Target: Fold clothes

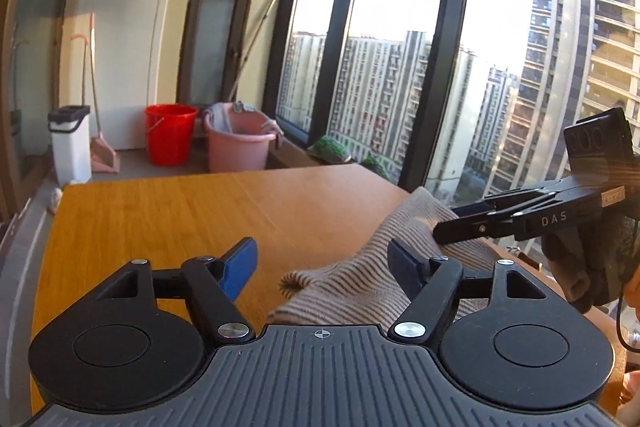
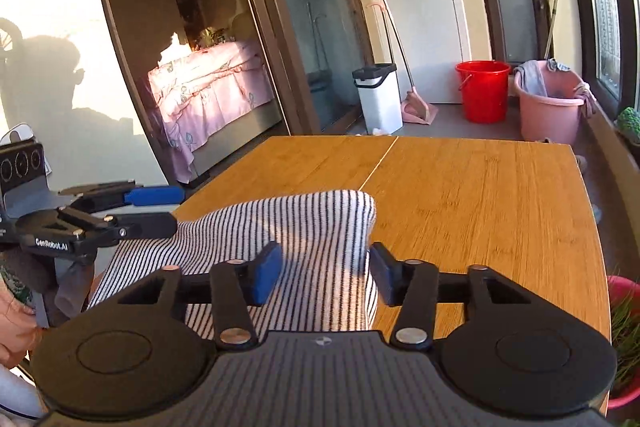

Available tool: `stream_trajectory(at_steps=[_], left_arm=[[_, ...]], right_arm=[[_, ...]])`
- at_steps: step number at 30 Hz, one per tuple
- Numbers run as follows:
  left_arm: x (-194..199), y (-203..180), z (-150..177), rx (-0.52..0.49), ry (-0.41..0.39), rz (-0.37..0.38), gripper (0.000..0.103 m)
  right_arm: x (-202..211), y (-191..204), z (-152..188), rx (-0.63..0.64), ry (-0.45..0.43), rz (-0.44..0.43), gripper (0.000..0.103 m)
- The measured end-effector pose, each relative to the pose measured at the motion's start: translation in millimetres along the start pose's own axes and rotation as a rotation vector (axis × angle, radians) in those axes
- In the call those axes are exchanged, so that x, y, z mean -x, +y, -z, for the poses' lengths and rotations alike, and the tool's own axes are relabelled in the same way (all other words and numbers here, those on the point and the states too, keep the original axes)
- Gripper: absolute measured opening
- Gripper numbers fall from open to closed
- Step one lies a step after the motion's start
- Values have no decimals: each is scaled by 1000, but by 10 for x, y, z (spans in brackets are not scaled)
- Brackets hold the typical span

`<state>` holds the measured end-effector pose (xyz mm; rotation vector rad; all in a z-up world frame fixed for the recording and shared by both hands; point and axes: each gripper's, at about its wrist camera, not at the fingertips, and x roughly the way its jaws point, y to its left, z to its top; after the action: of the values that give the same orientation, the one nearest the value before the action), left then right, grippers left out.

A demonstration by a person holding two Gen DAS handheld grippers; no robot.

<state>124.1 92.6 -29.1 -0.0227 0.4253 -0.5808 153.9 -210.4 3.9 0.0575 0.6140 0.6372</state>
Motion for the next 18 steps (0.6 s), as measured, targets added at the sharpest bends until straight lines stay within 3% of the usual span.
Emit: stream_trajectory(at_steps=[2,5,9,13,18], left_arm=[[-177,-32,-17,-10,65,18,92],[-377,-100,66,-6,158,43,77],[-257,-159,188,69,158,60,77],[-72,-304,343,174,157,90,83],[56,-592,469,158,161,113,96]], right_arm=[[-107,18,21,13,29,29,39],[-259,-19,-29,-2,33,40,39],[-389,-24,-123,42,37,38,48],[-446,60,-160,103,43,43,63],[-274,233,-168,165,38,110,75]])
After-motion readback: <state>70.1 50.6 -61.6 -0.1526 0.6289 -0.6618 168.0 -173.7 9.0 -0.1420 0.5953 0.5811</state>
